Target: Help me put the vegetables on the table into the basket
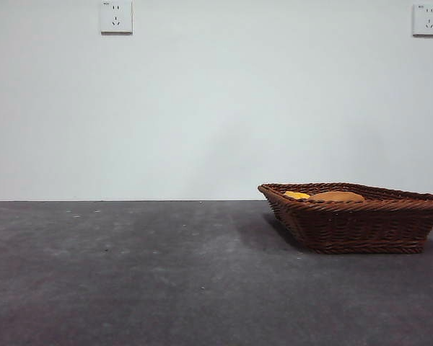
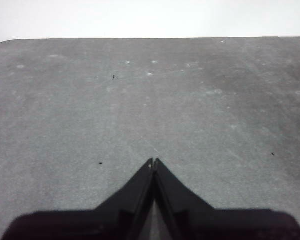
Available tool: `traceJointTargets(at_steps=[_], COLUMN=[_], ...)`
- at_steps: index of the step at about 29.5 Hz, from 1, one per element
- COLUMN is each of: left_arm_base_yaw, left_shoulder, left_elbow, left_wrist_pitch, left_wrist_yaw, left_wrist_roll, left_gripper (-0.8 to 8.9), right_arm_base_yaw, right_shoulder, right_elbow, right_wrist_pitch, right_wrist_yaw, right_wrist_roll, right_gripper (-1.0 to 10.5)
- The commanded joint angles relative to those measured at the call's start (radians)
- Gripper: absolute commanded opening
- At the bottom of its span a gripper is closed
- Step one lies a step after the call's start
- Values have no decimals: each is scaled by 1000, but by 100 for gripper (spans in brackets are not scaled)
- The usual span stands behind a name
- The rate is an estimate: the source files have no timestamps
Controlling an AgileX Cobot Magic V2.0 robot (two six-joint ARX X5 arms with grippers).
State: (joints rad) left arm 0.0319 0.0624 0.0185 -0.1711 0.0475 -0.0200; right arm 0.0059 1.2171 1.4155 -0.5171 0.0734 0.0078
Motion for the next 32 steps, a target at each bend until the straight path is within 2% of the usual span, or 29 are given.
traceJointTargets(at_steps=[1, 5, 9, 11, 13, 17, 22, 27, 32], left_arm_base_yaw=[2, 2, 2, 2, 2, 2, 2, 2, 2], left_shoulder=[0, 0, 2, 4, 4, 4, 5, 6, 6], left_elbow=[-11, -11, -11, -11, -11, -11, -11, -11, -11], left_wrist_pitch=[7, 7, 7, 7, 7, 7, 7, 7, 7], left_wrist_yaw=[5, 5, 5, 5, 5, 5, 5, 5, 5], left_wrist_roll=[-5, -5, -5, -5, -5, -5, -5, -5, -5], left_gripper=[-3, -3, -3, -3, -3, -3, -3, -3, -3], right_arm_base_yaw=[-5, -7, -8, -12, -13, -13, -13, -13, -14], right_shoulder=[-108, -385, -768, -945, -1066, -1175, -1209, -1209, -1209], right_elbow=[-204, -576, -1025, -1192, -1305, -1398, -1400, -1401, -1401], right_wrist_pitch=[83, 383, 824, 956, 1021, 972, 750, 537, 378], right_wrist_yaw=[6, 25, 25, 30, 30, -15, -68, -62, -16], right_wrist_roll=[8, -2, -41, -40, -27, 8, 68, 65, 37], right_gripper=[2, 2, 2, 2, 2, 2, 2, 2, 2])
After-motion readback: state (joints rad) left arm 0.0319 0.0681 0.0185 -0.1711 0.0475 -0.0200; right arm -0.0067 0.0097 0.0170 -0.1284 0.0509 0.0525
